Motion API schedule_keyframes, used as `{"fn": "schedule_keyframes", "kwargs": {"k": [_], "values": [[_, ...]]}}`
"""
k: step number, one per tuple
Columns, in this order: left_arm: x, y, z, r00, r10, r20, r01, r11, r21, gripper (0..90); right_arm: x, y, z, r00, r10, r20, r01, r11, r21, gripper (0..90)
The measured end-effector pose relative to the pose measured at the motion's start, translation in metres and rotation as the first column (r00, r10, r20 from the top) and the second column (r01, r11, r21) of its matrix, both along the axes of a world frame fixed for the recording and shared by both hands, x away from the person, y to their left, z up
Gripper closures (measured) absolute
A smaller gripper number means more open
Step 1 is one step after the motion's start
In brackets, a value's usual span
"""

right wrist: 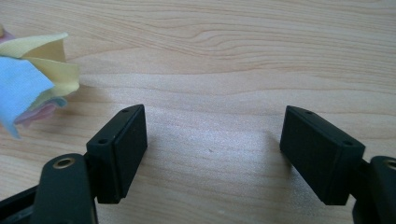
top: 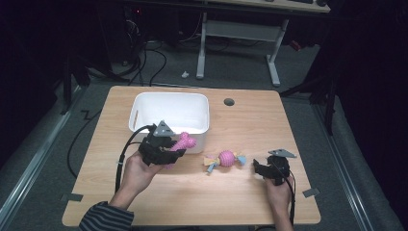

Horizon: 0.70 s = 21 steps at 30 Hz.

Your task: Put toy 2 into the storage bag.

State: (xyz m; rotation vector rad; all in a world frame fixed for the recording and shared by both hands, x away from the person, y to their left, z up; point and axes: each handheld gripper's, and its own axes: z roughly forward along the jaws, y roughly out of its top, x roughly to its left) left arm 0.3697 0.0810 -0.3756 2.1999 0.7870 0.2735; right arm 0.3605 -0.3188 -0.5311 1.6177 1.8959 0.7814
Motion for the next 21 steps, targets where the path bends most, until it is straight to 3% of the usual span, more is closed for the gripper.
{"fn": "schedule_keyframes", "kwargs": {"k": [10, 14, 21], "values": [[0.009, 0.005, 0.010, 0.9999, -0.002, -0.014, 0.002, 0.9999, -0.017, 58.9, 0.000, 0.000, 0.000, 1.0000, -0.001, -0.002, 0.001, 1.0000, -0.001, 23.2], [0.015, 0.006, 0.020, 0.9999, 0.005, -0.010, -0.006, 0.9993, -0.036, 58.9, 0.000, 0.000, 0.000, 1.0000, -0.001, -0.002, 0.001, 1.0000, -0.001, 23.2], [0.028, 0.006, 0.033, 0.9999, 0.011, 0.000, -0.011, 0.9994, -0.034, 58.9, 0.000, 0.000, 0.000, 1.0000, 0.001, -0.001, -0.001, 1.0000, -0.001, 23.2]]}}
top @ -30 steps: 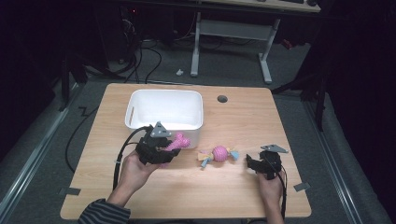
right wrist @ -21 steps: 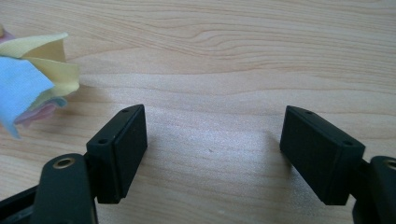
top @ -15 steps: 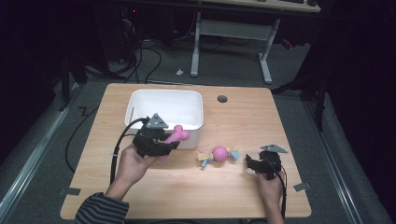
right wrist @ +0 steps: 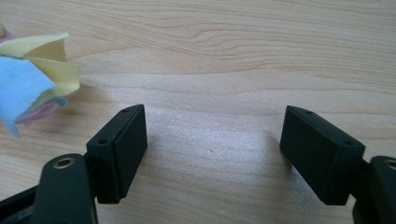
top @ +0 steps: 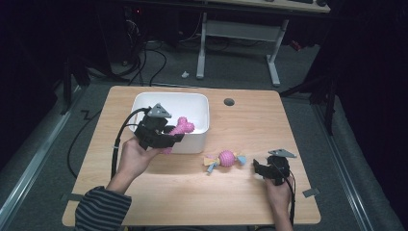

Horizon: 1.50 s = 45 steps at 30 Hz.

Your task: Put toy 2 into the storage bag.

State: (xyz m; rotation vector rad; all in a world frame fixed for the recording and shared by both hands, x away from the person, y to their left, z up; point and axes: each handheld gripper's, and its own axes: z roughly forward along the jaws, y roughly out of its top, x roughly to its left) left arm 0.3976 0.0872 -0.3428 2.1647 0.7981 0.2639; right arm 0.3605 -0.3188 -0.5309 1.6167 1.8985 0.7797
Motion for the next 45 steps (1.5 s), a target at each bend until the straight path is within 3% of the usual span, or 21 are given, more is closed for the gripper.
{"fn": "schedule_keyframes", "kwargs": {"k": [21, 32, 45], "values": [[0.031, 0.002, 0.013, 0.9999, 0.016, 0.007, -0.016, 0.9995, 0.027, 58.9, 0.000, 0.000, 0.000, 1.0000, 0.000, 0.000, 0.000, 1.0000, 0.001, 23.1], [0.051, 0.003, 0.007, 0.9989, 0.046, 0.010, -0.046, 0.9984, 0.034, 58.6, 0.000, 0.000, 0.000, 1.0000, 0.000, 0.000, 0.000, 1.0000, 0.001, 23.2], [0.073, -0.003, -0.010, 0.9958, 0.091, 0.012, -0.091, 0.9927, 0.079, 58.6, 0.000, 0.000, 0.000, 1.0000, 0.003, 0.000, -0.003, 1.0000, 0.000, 23.2]]}}
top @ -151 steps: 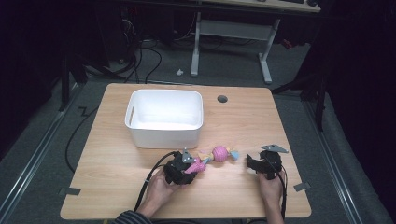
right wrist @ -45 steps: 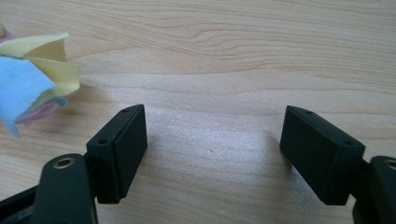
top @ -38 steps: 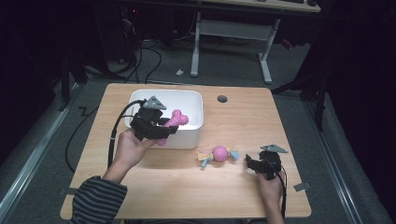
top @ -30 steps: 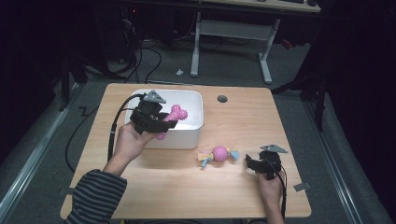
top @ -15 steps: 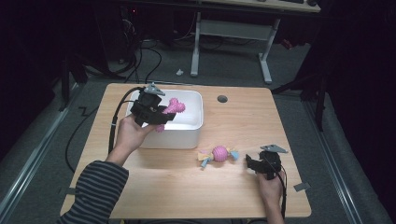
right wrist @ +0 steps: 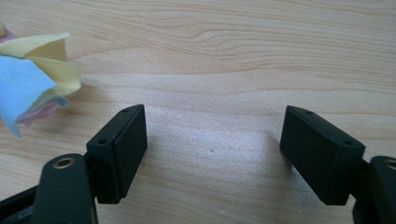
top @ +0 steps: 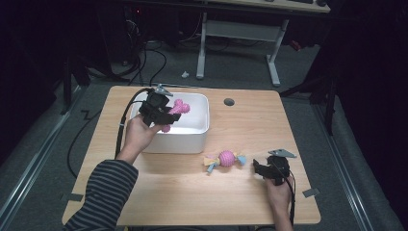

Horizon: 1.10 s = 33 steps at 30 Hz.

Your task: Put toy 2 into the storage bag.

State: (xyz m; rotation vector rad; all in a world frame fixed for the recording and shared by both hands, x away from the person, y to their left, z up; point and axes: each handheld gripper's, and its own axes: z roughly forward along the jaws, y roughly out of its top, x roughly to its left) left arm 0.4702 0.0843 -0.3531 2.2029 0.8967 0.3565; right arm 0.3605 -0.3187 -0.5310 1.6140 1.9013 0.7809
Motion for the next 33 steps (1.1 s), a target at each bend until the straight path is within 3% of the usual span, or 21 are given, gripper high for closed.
{"fn": "schedule_keyframes", "kwargs": {"k": [21, 33], "values": [[0.016, 0.001, -0.022, 0.9985, 0.040, -0.036, -0.039, 0.9988, 0.028, 58.5, 0.000, 0.000, 0.000, 1.0000, 0.000, -0.001, 0.000, 1.0000, 0.001, 23.2], [0.018, -0.001, -0.026, 0.9984, 0.041, -0.039, -0.039, 0.9982, 0.045, 58.4, 0.000, 0.000, 0.000, 1.0000, 0.000, -0.001, 0.000, 1.0000, 0.001, 23.2]]}}
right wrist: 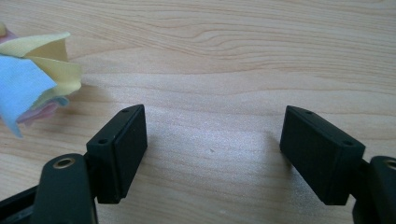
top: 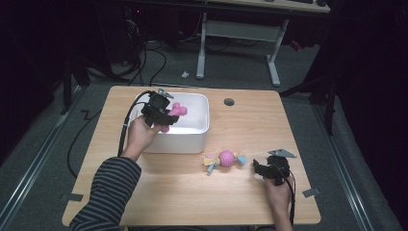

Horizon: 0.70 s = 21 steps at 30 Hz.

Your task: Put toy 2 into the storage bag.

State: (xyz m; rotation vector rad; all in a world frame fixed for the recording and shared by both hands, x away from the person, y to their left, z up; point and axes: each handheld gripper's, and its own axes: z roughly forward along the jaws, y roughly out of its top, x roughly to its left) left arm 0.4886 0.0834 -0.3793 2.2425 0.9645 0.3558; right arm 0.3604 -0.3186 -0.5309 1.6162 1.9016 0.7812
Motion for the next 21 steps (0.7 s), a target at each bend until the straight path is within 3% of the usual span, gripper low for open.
{"fn": "schedule_keyframes", "kwargs": {"k": [7, 21], "values": [[0.001, 0.000, -0.001, 0.9999, 0.007, 0.013, -0.007, 0.9997, 0.021, 58.5, 0.000, 0.000, 0.000, 1.0000, 0.002, 0.001, -0.002, 1.0000, -0.001, 23.2], [0.004, 0.000, -0.012, 0.9996, 0.014, -0.024, -0.013, 0.9989, 0.044, 58.3, 0.000, 0.000, 0.000, 1.0000, 0.001, 0.001, -0.001, 1.0000, -0.001, 23.2]]}}
